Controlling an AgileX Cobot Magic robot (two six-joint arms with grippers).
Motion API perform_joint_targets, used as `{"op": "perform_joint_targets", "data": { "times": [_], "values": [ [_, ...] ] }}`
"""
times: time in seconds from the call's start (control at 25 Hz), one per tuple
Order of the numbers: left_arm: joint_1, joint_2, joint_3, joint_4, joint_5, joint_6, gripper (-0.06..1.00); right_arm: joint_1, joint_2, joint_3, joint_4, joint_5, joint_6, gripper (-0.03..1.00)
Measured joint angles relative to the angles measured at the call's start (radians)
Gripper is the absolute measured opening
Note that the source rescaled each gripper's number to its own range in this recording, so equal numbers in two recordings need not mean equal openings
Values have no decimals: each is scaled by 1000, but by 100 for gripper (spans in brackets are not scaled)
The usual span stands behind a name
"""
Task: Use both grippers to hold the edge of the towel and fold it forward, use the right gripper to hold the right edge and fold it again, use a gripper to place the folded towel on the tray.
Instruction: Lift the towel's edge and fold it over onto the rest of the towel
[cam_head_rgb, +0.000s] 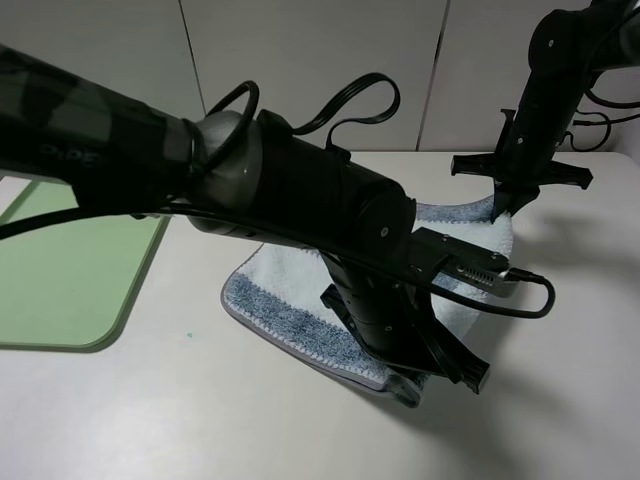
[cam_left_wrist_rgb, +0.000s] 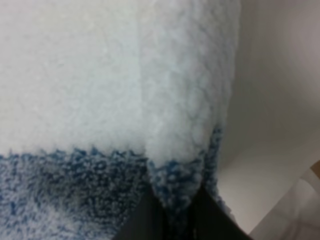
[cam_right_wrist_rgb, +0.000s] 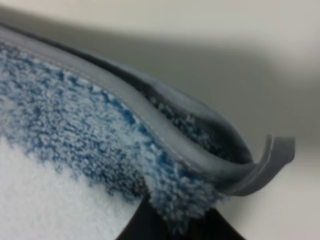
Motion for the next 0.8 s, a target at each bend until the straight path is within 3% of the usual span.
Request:
{"op": "perform_joint_targets", "data": {
  "times": [0.52,0.8],
  "values": [
    [-3,0,-130,-1,79,0,0,0,-109,-5,-174,124,-5,0],
    [-69,0,-169,1,70,2,0,-27,-164,-5,-201,165,-9,0]
  ]
}}
